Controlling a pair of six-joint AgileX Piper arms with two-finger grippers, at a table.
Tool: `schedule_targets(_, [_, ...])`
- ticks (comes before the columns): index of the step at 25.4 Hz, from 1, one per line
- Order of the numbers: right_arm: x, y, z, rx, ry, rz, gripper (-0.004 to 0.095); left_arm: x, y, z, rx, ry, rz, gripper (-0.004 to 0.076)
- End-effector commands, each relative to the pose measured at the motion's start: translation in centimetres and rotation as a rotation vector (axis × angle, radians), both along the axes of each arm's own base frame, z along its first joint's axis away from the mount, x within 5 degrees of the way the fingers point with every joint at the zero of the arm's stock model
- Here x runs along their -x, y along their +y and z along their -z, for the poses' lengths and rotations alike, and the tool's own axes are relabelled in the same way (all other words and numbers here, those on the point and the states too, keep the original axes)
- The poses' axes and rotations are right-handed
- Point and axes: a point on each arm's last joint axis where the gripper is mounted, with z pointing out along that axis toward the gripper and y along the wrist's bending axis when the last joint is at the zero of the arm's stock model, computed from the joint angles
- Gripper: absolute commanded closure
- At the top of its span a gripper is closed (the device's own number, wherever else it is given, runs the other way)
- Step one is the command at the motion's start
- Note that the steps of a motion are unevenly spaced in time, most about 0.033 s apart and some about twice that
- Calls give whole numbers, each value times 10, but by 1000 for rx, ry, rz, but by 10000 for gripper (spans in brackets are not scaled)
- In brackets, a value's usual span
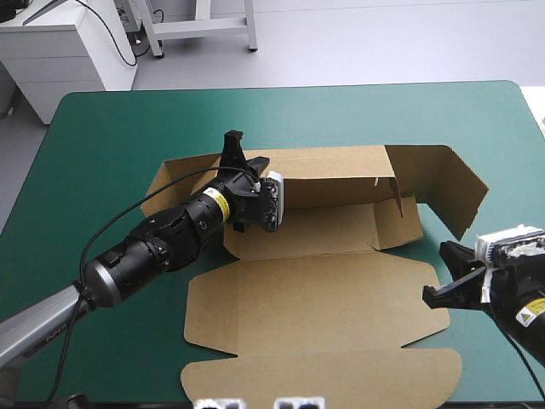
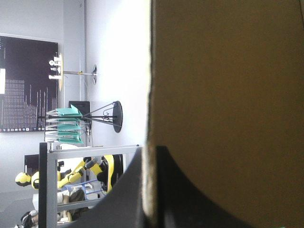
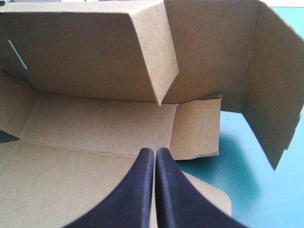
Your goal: Fold the box
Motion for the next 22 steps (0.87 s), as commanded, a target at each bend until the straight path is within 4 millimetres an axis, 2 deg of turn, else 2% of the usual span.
schedule_targets(1, [-21, 2, -31, -15, -45, 9, 909, 8, 5, -22, 57, -78, 51, 733])
schedule_targets(4, [-55, 7, -54, -6, 0, 1, 909, 8, 4, -16, 44, -74, 66, 733])
schedule_targets(6, [-86, 9, -70, 35, 25, 17, 909, 8, 5, -15, 37, -70, 53, 733])
schedule_targets(8, [-120, 11, -81, 51, 71, 35, 909, 7, 6, -14, 25, -64, 33, 733])
schedule_targets(10, [-145, 15, -88, 55, 107, 29, 909, 7, 7, -14, 21, -62, 28, 733])
schedule_targets(16, [-212, 25, -98, 65, 207, 14, 909, 6, 9, -12, 8, -53, 4, 733])
schedule_targets(22, [-256, 29, -92, 56, 318, 16, 909, 6, 9, -12, 18, -48, 6, 733])
